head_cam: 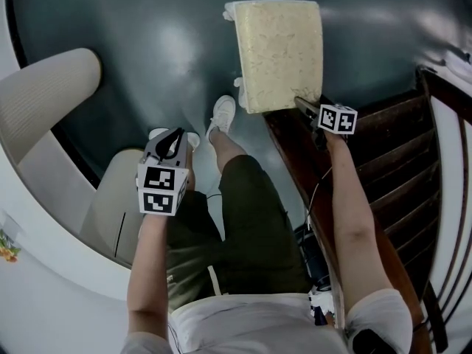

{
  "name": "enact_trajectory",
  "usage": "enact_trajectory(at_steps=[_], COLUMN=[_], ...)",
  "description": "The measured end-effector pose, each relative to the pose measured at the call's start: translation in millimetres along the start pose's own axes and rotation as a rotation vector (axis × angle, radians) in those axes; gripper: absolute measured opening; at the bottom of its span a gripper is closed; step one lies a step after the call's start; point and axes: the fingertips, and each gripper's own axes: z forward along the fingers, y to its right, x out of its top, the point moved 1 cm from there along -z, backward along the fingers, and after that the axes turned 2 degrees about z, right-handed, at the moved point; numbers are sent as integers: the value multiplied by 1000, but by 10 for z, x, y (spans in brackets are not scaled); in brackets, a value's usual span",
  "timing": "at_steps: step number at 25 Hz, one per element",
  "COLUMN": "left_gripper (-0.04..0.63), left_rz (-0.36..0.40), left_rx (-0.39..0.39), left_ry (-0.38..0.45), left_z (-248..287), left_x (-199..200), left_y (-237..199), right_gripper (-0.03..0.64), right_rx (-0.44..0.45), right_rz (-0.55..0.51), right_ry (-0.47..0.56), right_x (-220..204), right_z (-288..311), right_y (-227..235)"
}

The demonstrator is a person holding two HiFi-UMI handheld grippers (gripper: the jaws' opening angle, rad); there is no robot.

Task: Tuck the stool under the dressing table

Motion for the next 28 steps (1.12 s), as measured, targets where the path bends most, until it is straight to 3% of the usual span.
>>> enact_trajectory(at_steps=[5, 12, 21, 28], left_gripper=[11, 11, 11, 11], left_rz=[6, -23, -85, -132], left_rx=[6, -1, 15, 43], left_ry=[-4, 1, 23, 22], left_z=[-40, -186, -385, -485], left_x=[-19, -382, -696, -832], left_y=[-25, -335, -677, -702], right_gripper=[444, 342, 349, 343], right_rx=[32, 58, 136, 216], right_rz=[20, -181, -134, -205], right_ry=[1, -86, -76, -138], right_x=[-33, -394, -585, -653], right_z=[93, 503, 866, 990], right_y=[-248, -1237, -2153, -2665])
